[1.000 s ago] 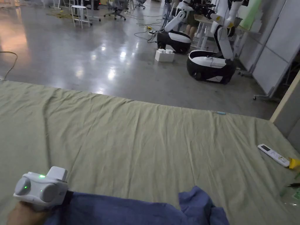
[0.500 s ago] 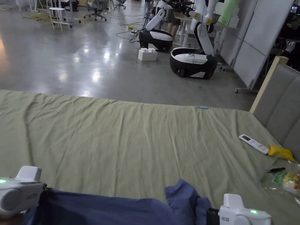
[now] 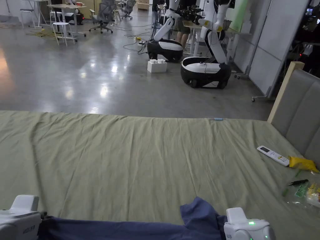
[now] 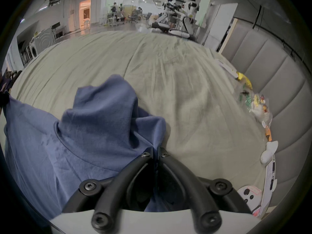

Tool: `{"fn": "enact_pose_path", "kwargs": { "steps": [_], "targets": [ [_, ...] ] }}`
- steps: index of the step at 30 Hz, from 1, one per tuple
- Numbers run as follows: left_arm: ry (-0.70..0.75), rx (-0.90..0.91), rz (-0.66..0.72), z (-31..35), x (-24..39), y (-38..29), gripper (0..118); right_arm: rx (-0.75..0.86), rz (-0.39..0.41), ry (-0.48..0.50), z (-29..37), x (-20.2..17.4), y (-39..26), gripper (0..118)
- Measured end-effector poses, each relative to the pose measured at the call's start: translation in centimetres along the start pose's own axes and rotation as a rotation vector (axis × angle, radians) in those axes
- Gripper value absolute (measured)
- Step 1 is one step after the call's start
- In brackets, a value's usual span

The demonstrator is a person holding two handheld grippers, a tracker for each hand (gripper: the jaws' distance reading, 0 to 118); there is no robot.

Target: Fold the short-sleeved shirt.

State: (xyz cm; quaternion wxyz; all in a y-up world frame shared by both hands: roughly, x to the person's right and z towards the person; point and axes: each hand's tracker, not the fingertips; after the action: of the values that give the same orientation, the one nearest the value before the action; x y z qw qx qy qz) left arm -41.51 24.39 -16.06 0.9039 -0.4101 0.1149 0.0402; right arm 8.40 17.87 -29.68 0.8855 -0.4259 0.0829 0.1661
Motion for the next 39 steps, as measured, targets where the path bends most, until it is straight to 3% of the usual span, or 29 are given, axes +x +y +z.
{"fn": "enact_pose_path", "kwargs": {
  "steps": [12,17,24,26,31,39],
  "targets": [
    [-0.024,0.194,0.022,8.6,0.4,3.3,5,0.384,-0.146,0.007,14.5,3.8,4.9,4],
    [-0.026,0.314,0.054,15.0,-0.3,5.5,5,0.528,-0.127,-0.017,21.6,5.1,6.9,4],
    [-0.02,0.451,0.071,23.4,-1.9,9.7,5,0.669,-0.179,-0.017,29.9,7.2,10.1,4],
    [-0.016,0.478,0.069,25.1,-2.3,11.0,5,0.726,-0.153,-0.032,31.6,7.7,11.5,4],
    [0.003,0.532,0.071,28.2,-3.3,14.9,5,0.762,-0.179,-0.04,34.6,9.1,15.4,4],
    [0.044,0.603,0.064,30.0,-3.9,22.0,5,0.865,-0.12,-0.101,38.3,8.8,22.9,4]
  ]
}}
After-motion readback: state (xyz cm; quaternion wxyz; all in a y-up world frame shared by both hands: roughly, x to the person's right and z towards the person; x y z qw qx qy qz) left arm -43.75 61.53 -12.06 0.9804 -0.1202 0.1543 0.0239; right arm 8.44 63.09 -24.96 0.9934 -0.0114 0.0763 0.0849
